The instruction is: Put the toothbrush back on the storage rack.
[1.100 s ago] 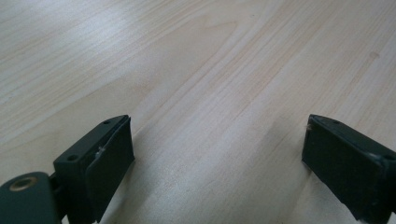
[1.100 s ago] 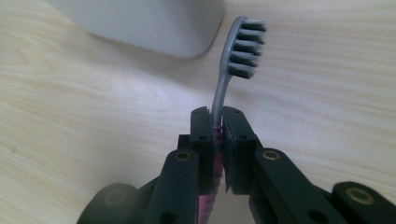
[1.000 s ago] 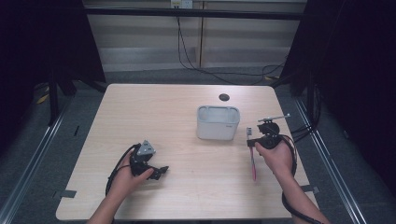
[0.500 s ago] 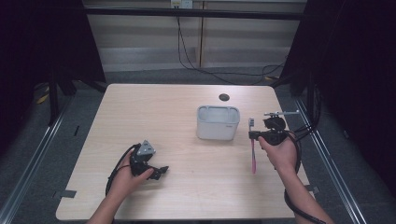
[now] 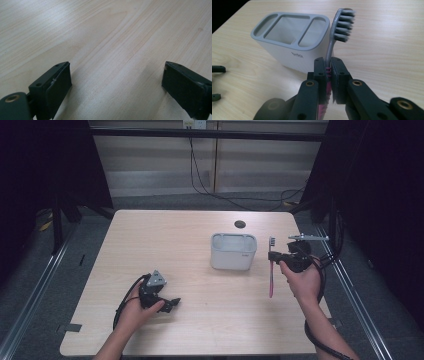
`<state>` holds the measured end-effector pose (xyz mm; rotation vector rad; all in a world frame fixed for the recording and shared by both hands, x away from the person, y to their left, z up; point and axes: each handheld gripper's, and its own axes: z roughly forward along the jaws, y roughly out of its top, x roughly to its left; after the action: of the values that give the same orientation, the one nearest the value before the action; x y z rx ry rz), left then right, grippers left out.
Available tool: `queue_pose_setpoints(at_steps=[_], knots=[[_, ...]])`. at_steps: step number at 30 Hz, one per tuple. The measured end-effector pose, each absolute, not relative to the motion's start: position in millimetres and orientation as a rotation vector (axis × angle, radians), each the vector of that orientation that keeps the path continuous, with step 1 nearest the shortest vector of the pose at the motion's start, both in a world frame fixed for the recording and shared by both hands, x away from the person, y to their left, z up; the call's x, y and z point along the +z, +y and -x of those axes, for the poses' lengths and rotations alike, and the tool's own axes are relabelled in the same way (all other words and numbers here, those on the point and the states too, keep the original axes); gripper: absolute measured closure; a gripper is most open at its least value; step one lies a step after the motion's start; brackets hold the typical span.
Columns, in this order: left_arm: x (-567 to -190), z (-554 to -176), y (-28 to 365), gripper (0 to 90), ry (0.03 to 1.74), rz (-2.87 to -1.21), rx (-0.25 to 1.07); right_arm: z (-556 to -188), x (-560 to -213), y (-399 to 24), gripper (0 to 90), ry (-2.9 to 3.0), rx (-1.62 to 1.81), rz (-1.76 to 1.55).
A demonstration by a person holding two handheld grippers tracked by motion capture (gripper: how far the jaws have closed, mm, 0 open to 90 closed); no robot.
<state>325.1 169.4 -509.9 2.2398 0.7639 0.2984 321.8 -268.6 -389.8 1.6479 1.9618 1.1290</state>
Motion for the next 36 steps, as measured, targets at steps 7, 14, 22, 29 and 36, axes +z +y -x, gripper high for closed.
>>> queue_pose_setpoints(at_steps=[7,14,22,29,36], knots=[[-509.8,-325.1,169.4,8.4,0.764,-2.24,0.299,-321.6,-382.0,-267.4,84.5,1.927,1.179,-1.608],[-509.8,-325.2,169.4,8.4,0.763,-2.24,0.299,-322.4,-376.9,-266.0,84.5,1.9,1.215,-1.567],[-509.9,-325.2,169.3,8.4,0.762,-2.239,0.299,-325.1,-371.4,-262.5,84.4,1.899,1.236,-1.52],[-509.8,-325.1,169.4,8.5,0.764,-2.24,0.298,-327.3,-367.0,-258.9,84.4,1.888,1.253,-1.498],[-509.9,-325.1,169.4,8.5,0.764,-2.24,0.298,-329.8,-359.1,-257.7,84.4,1.863,1.274,-1.474]])
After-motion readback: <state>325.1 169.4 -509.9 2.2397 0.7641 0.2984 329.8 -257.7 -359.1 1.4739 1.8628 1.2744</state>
